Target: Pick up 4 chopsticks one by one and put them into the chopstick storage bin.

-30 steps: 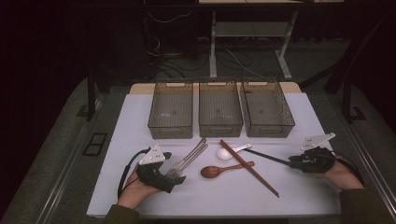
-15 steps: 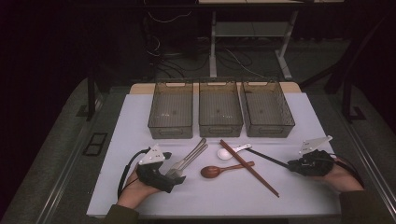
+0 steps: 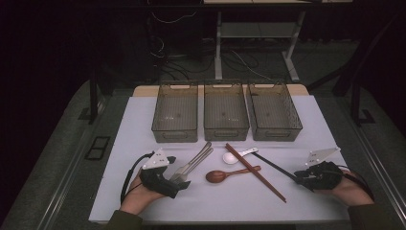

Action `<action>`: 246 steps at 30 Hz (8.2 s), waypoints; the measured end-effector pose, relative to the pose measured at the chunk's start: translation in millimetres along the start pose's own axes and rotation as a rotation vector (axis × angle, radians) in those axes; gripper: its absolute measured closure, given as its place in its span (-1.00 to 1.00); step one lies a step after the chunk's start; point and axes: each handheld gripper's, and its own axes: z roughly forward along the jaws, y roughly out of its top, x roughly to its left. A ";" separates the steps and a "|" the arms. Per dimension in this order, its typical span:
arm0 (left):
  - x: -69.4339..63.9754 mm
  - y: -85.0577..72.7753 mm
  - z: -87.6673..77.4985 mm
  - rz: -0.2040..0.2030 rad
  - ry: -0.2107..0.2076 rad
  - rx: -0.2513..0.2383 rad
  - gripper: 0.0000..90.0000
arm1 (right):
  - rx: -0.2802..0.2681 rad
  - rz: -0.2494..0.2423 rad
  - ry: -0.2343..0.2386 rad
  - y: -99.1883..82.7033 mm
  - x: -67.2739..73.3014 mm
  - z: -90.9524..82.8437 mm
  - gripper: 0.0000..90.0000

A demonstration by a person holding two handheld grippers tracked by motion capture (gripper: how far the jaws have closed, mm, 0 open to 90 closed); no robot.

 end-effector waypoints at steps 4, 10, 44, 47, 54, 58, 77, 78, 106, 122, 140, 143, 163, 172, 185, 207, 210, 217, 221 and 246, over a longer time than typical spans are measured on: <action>0.3 0.0 0.3 0.000 -0.002 0.003 -1.00 | -0.074 0.062 0.008 5.7 -1.6 -5.6 0.42; -0.4 0.1 1.0 0.004 -0.005 0.003 -1.00 | -0.121 0.118 -0.014 12.9 -4.1 -2.7 0.42; -0.8 -0.3 1.9 0.002 -0.010 0.006 -1.00 | -0.035 0.084 -0.023 14.0 -7.0 16.7 0.77; -0.6 -0.3 2.0 0.003 -0.011 0.007 -1.00 | -0.039 0.080 -0.020 14.0 -7.9 17.1 0.81; -0.6 -0.6 2.4 0.004 -0.013 0.009 -1.00 | -0.042 0.080 -0.014 12.9 -9.7 17.3 0.88; -0.4 -0.5 2.2 0.006 -0.014 0.012 -1.00 | -0.040 0.071 -0.015 13.1 -9.3 17.2 0.90; -0.2 -0.8 2.3 -0.001 -0.014 0.004 -1.00 | -0.063 0.078 0.016 2.6 -11.6 0.9 0.90; -0.2 -0.8 2.3 -0.001 -0.014 0.004 -1.00 | -0.069 0.081 0.017 1.7 -11.8 -0.7 0.90; 1.5 -15.0 -6.4 -0.056 -0.025 -0.025 -1.00 | -0.206 0.090 0.063 5.2 -15.1 -24.7 0.90; 2.8 -18.0 -5.6 -0.045 -0.013 -0.033 -1.00 | -0.265 0.086 0.092 26.9 -9.7 -20.0 0.90; 0.4 -16.8 -1.1 -0.061 -0.023 -0.023 -1.00 | -0.316 0.112 0.086 51.1 -8.6 -17.0 0.90; -0.3 -16.6 -0.7 -0.064 -0.016 -0.014 -1.00 | -0.320 0.107 0.085 56.5 -7.6 -16.0 0.90; -5.4 -14.3 0.2 -0.036 -0.018 -0.037 -1.00 | -0.344 0.087 0.085 97.4 -4.4 -1.6 0.90; -5.6 -13.9 0.4 -0.026 -0.021 -0.038 -1.00 | -0.353 0.076 0.093 116.5 -1.0 8.7 0.90; -5.6 -13.8 0.2 -0.028 -0.019 -0.041 -1.00 | -0.361 0.044 0.102 150.2 7.7 22.0 0.90; -6.0 -13.7 1.1 -0.030 -0.027 -0.042 -1.00 | -0.375 0.032 0.081 219.7 16.3 47.7 0.90; -6.2 -13.6 1.0 -0.030 -0.029 -0.041 -1.00 | -0.370 0.037 0.078 230.7 16.4 52.3 0.90; -6.2 -13.6 0.8 -0.023 -0.030 -0.038 -1.00 | -0.338 0.051 0.060 256.6 19.3 68.4 0.90; -6.4 -13.1 0.7 -0.021 -0.032 -0.036 -1.00 | -0.318 0.055 0.048 272.2 21.6 80.2 0.90; -7.8 -12.2 0.4 -0.011 -0.044 -0.047 -1.00 | -0.194 0.112 0.000 345.6 34.4 152.1 0.90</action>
